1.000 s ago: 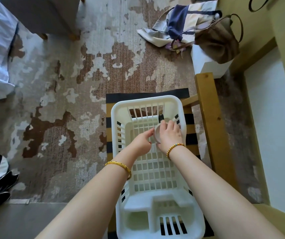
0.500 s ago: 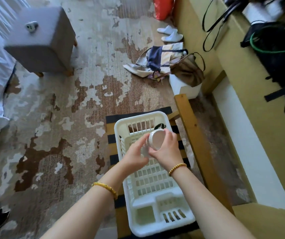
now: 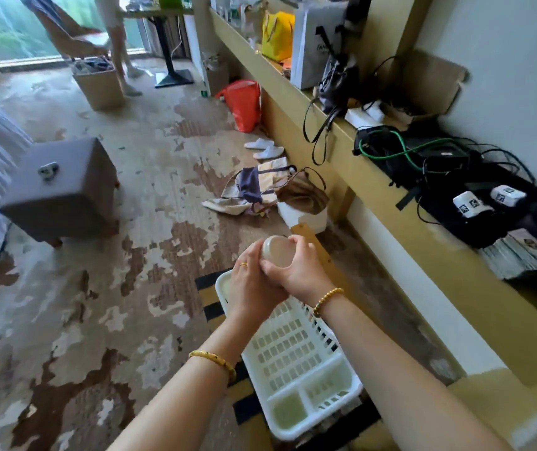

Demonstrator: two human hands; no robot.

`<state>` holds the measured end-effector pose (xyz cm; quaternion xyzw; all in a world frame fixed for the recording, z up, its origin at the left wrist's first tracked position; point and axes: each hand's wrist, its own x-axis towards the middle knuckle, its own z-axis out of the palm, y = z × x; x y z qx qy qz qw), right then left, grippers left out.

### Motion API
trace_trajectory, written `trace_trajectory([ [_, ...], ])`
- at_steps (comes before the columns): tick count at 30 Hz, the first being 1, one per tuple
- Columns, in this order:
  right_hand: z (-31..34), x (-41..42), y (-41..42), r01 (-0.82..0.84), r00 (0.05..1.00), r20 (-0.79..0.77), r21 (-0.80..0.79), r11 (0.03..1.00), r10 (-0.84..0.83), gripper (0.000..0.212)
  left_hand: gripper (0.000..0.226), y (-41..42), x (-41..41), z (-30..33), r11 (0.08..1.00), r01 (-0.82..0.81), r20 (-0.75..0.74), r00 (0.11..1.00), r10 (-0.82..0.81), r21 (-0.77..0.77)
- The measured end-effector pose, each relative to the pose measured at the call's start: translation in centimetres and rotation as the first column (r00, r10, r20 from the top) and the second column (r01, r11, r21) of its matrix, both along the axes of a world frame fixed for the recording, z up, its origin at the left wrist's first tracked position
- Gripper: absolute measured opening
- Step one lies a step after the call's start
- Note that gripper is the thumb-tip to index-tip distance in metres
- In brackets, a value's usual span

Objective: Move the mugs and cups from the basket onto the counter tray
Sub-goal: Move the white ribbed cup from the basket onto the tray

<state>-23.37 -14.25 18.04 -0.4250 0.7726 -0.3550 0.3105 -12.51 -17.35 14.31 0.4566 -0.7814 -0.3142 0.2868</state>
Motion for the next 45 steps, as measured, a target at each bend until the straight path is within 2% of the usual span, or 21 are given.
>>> trace_trajectory([
  [3, 1.8, -1.2, 1.4, -0.059, 0.988, 0.142, 0.004, 0.998, 0.058, 0.078, 0.088, -0.3, -0.1, 2.0, 0.989, 0.013, -0.104, 0.995, 0.002, 0.144],
  [5, 2.4, -2.2, 3.0, -0.013, 0.97, 0.24, -0.056, 0.998, 0.026, 0.065, 0.078, -0.4, 0.1, 3.0, 0.959, 0.053, -0.231, 0.973, 0.014, 0.279],
  [7, 2.8, -3.0, 4.6, 0.075, 0.966, 0.255, -0.087, 0.993, -0.051, 0.053, 0.073, -0.4, 0.1, 3.4, 0.915, 0.127, -0.317, 0.948, 0.001, 0.384],
  [10, 3.1, -4.3, 6.9, 0.167, 0.935, 0.329, -0.091, 0.982, -0.128, 0.047, 0.077, 0.2, -0.5, 4.3, 0.832, 0.257, -0.374, 0.925, -0.065, 0.491],
  [12, 3.5, -5.4, 8.5, 0.189, 0.94, 0.303, -0.093, 0.978, -0.153, 0.045, 0.087, 1.1, -1.5, 5.3, 0.749, 0.388, -0.438, 0.887, -0.145, 0.538],
  [14, 3.9, -6.4, 10.3, 0.232, 0.937, 0.295, -0.114, 0.966, -0.19, 0.043, 0.091, 2.2, -2.9, 6.3, 0.682, 0.498, -0.498, 0.838, -0.221, 0.535],
  [17, 4.8, -8.1, 13.5, 0.353, 0.898, 0.32, -0.117, 0.928, -0.301, 0.038, 0.08, 4.6, -5.4, 8.1, 0.609, 0.607, -0.523, 0.781, -0.341, 0.51],
  [19, 5.5, -9.4, 16.2, 0.384, 0.903, 0.252, -0.108, 0.917, -0.348, 0.038, 0.073, 6.6, -7.0, 9.1, 0.546, 0.674, -0.521, 0.735, -0.433, 0.497],
  [22, 6.7, -11.4, 21.7, 0.451, 0.884, 0.199, -0.129, 0.883, -0.423, 0.023, 0.071, 10.4, -9.7, 10.2, 0.454, 0.751, -0.513, 0.66, -0.548, 0.48],
  [24, 7.2, -12.5, 25.8, 0.519, 0.851, 0.192, -0.173, 0.837, -0.488, 0.024, 0.062, 13.8, -11.9, 10.9, 0.42, 0.786, -0.512, 0.615, -0.599, 0.453],
  [26, 7.2, -13.5, 30.0, 0.574, 0.819, 0.147, -0.214, 0.791, -0.555, 0.022, 0.064, 17.4, -14.1, 11.3, 0.416, 0.802, -0.501, 0.594, -0.63, 0.428],
  [28, 7.0, -14.4, 34.4, 0.635, 0.769, 0.122, -0.253, 0.73, -0.627, 0.021, 0.07, 21.2, -16.2, 11.2, 0.435, 0.806, -0.471, 0.589, -0.656, 0.402],
  [31, 6.6, -15.6, 41.4, 0.73, 0.679, 0.206, -0.292, 0.618, -0.705, 0.023, 0.054, 28.0, -19.1, 10.6, 0.48, 0.804, -0.433, 0.594, -0.678, 0.352],
  [34, 6.5, -16.3, 48.7, 0.789, 0.6, 0.216, -0.316, 0.526, -0.77, 0.027, 0.05, 35.6, -21.4, 10.3, 0.469, 0.83, -0.446, 0.557, -0.701, 0.301],
  [36, 6.6, -16.5, 53.5, 0.813, 0.548, 0.173, -0.341, 0.472, -0.819, 0.029, 0.054, 40.4, -22.8, 10.1, 0.433, 0.855, -0.471, 0.519, -0.714, 0.285],
  [40, 6.6, -16.8, 62.4, 0.859, 0.411, 0.058, -0.359, 0.366, -0.91, 0.021, 0.068, 48.8, -25.1, 10.1, 0.333, 0.905, -0.429, 0.419, -0.8, 0.263],
  [45, 5.5, -15.9, 70.6, 0.917, 0.242, 0.07, -0.343, 0.204, -0.968, 0.018, 0.085, 56.3, -27.1, 9.4, 0.123, 0.959, -0.335, 0.207, -0.919, 0.255],
])
